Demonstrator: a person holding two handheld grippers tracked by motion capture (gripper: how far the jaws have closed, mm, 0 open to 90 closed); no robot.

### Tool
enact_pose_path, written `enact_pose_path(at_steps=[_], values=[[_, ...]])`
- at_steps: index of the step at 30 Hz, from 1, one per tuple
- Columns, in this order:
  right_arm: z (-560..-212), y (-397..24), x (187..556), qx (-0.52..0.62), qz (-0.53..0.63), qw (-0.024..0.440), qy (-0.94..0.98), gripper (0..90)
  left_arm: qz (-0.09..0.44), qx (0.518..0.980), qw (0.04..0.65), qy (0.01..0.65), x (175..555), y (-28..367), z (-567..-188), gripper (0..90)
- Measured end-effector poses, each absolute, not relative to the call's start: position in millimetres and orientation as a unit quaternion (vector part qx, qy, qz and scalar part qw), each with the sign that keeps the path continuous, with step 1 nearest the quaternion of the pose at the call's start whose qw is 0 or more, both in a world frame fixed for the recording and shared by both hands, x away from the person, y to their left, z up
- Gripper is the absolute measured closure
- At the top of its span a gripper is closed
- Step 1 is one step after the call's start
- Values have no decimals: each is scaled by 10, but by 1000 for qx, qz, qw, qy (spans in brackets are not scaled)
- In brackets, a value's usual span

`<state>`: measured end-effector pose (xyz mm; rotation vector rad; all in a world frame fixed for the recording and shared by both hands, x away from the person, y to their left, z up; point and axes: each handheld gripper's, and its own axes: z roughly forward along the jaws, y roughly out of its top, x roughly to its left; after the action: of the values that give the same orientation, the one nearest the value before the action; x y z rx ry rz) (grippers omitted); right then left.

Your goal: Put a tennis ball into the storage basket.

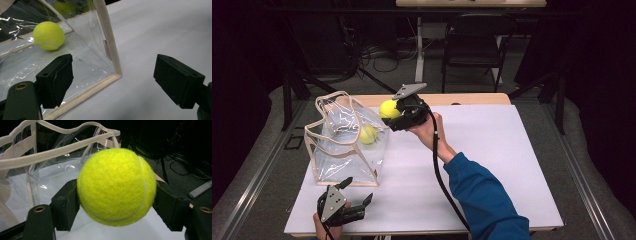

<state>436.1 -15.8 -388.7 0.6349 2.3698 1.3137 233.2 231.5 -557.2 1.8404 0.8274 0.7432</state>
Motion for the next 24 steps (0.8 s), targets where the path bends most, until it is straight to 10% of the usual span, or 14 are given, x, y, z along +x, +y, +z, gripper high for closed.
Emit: enact_pose_path(at_steps=[24], values=[[-3755, 22, 4395, 216, 472, 183, 835, 264, 304, 750, 476, 345, 2345, 2316, -5583, 162]])
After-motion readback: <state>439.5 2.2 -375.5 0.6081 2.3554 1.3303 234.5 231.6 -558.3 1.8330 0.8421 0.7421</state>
